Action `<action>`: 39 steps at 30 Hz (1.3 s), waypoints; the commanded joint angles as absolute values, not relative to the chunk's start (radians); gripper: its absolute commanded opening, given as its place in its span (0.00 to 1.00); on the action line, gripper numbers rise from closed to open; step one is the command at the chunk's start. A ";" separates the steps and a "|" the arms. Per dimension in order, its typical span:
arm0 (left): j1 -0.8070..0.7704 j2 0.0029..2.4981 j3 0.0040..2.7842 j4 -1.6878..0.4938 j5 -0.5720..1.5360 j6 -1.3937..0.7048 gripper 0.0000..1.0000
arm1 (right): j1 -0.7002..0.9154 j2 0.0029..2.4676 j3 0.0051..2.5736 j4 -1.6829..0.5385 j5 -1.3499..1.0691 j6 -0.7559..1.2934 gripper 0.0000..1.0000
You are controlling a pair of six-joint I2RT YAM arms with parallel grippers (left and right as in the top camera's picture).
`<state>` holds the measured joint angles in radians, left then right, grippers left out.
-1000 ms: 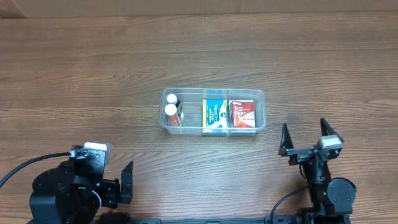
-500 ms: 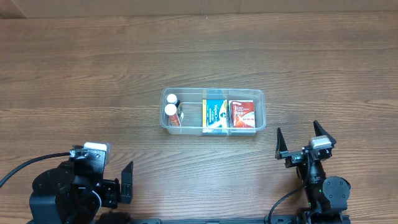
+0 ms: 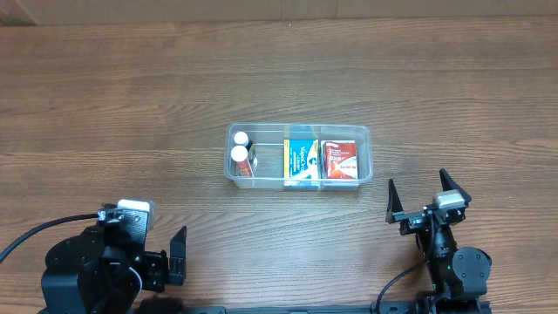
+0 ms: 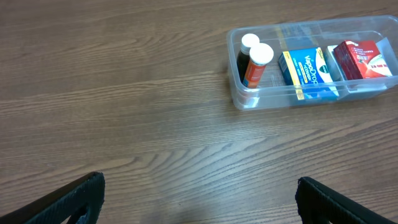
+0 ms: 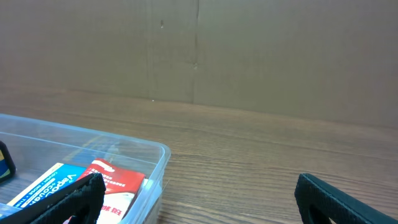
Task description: Pack container
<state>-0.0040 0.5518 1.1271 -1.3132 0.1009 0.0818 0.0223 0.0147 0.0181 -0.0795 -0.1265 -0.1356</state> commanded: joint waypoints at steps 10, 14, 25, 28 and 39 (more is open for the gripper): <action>-0.001 0.548 1.125 -1.309 0.086 0.097 1.00 | 0.029 0.003 0.008 -0.072 -0.125 -0.142 1.00; 0.000 0.543 1.118 -1.328 0.086 0.097 1.00 | 0.029 0.003 0.008 -0.072 -0.125 -0.142 1.00; 0.002 0.257 0.713 -0.972 0.067 0.113 1.00 | 0.029 0.003 0.008 -0.072 -0.125 -0.142 1.00; 0.002 0.133 0.506 -0.750 0.067 0.113 1.00 | 0.029 0.003 0.008 -0.072 -0.125 -0.142 1.00; 0.028 0.007 0.126 -0.118 -0.006 0.113 1.00 | 0.029 0.003 0.009 -0.072 -0.125 -0.142 1.00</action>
<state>0.0086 0.0387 0.2100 -0.2375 0.0563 0.0898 0.0223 0.0139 0.0181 -0.0788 -0.1265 -0.1356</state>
